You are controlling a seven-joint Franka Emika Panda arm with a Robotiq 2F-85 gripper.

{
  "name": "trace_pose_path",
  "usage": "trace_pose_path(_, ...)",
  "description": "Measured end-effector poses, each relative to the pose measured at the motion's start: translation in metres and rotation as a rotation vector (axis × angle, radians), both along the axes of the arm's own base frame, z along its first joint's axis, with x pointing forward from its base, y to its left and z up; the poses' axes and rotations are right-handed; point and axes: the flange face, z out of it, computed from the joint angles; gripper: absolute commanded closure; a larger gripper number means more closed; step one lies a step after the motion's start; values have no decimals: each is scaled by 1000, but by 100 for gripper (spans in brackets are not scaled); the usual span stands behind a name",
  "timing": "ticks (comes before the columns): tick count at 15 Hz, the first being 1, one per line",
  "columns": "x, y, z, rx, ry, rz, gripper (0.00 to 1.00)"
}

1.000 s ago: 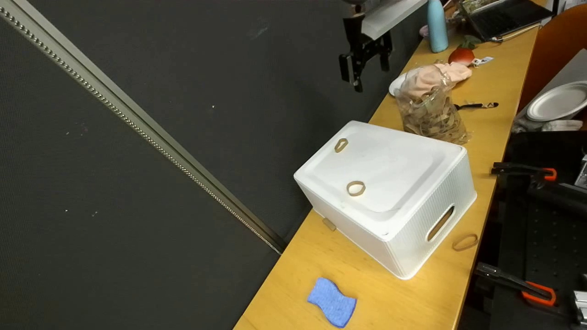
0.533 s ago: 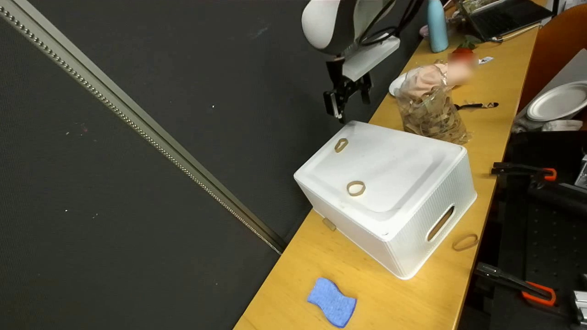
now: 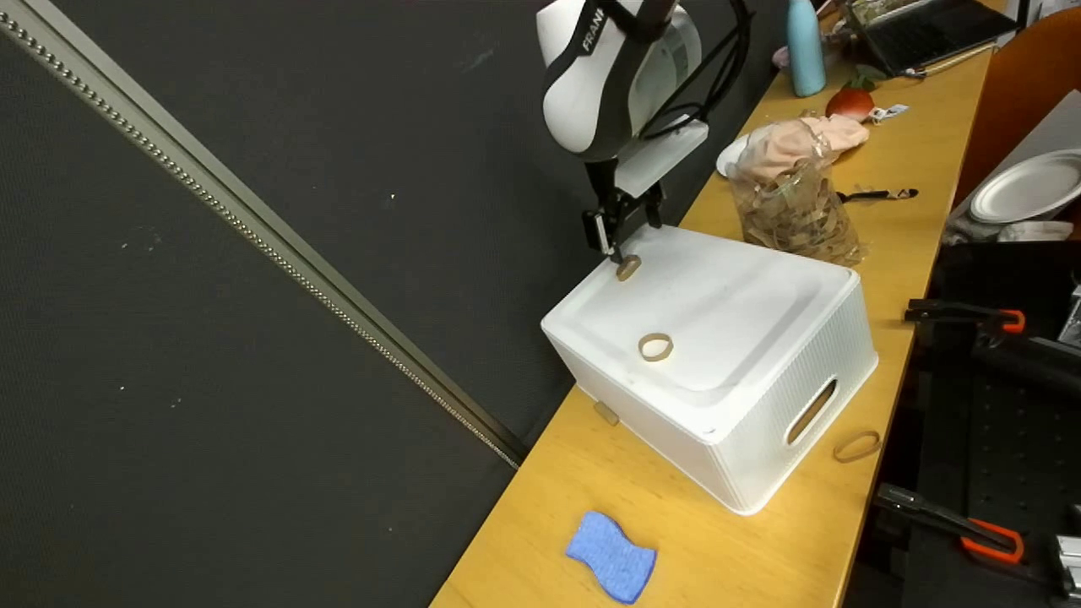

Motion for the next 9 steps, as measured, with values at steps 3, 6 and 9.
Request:
trace_pose_path(3, 10, 17, -8, 5, 0, 26, 2)
trace_pose_path(6, 14, 25, -13, 6, 1, 39, 31)
trace_pose_path(9, 16, 26, -12, 6, -3, 42, 55)
